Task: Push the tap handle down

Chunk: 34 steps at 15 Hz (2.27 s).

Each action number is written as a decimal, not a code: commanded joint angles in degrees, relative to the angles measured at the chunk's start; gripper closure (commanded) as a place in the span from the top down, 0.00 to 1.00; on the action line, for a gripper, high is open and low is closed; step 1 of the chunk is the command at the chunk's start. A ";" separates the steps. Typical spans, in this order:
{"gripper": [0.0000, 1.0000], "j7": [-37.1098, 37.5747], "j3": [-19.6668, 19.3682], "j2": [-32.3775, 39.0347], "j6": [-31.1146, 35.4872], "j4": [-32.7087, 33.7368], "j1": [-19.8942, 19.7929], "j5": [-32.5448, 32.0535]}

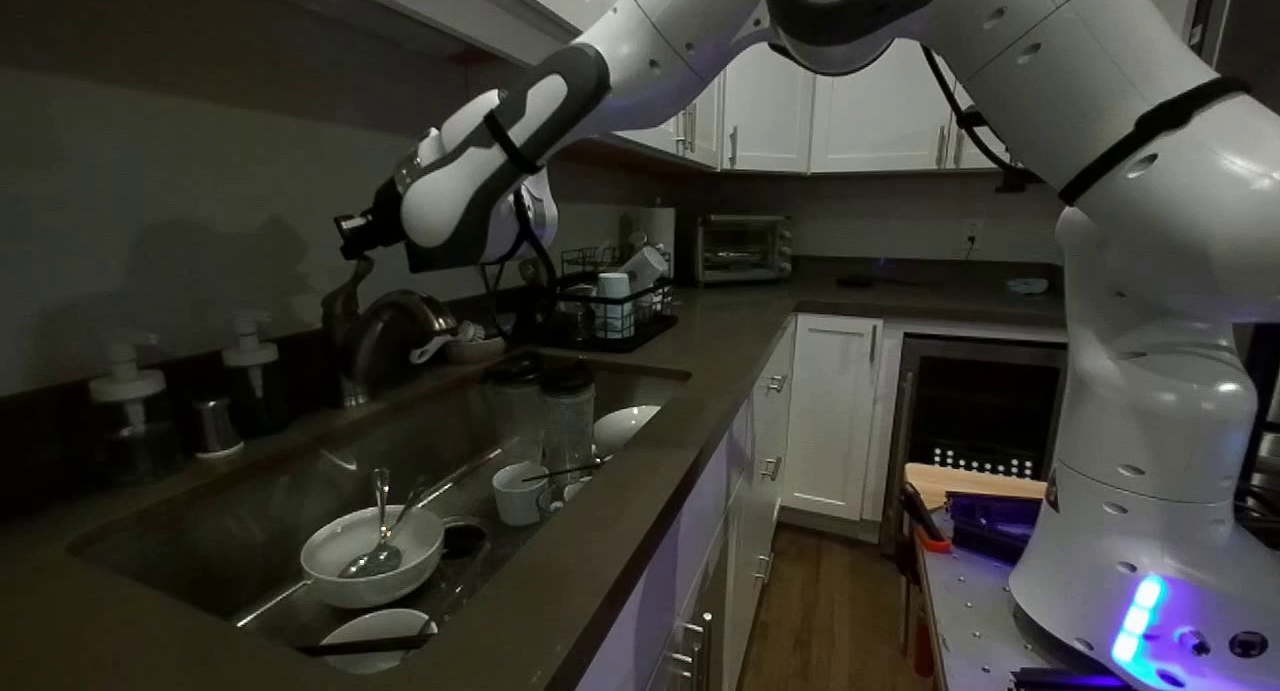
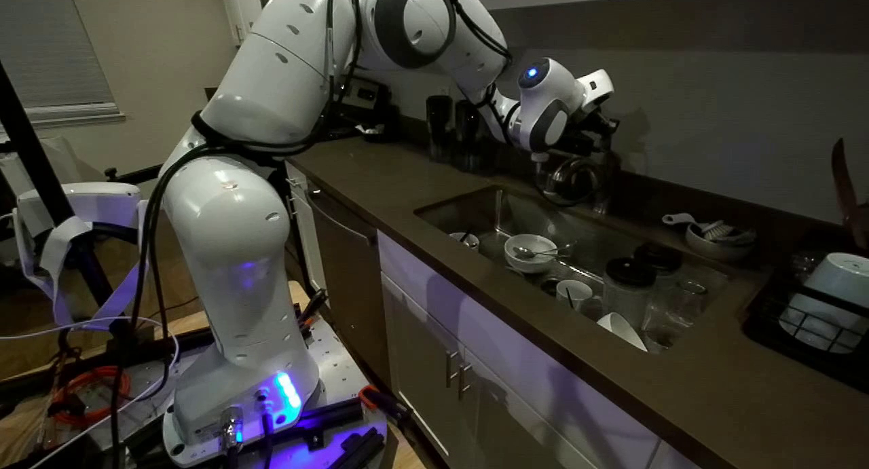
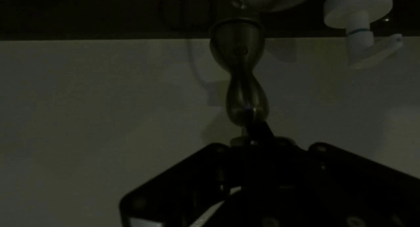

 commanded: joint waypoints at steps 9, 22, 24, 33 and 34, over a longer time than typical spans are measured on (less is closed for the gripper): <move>0.00 -1.32 -13.98 -17.16 5.28 -14.86 11.84 5.93; 0.00 -14.76 -32.81 -41.47 2.90 -48.33 30.60 11.63; 0.00 -19.51 -32.56 -43.60 -0.25 -51.66 29.96 14.94; 0.00 -17.39 -15.95 -40.14 -7.82 -55.33 0.54 -4.66; 0.00 -17.81 -14.86 -41.11 -9.08 -55.37 -2.36 -7.19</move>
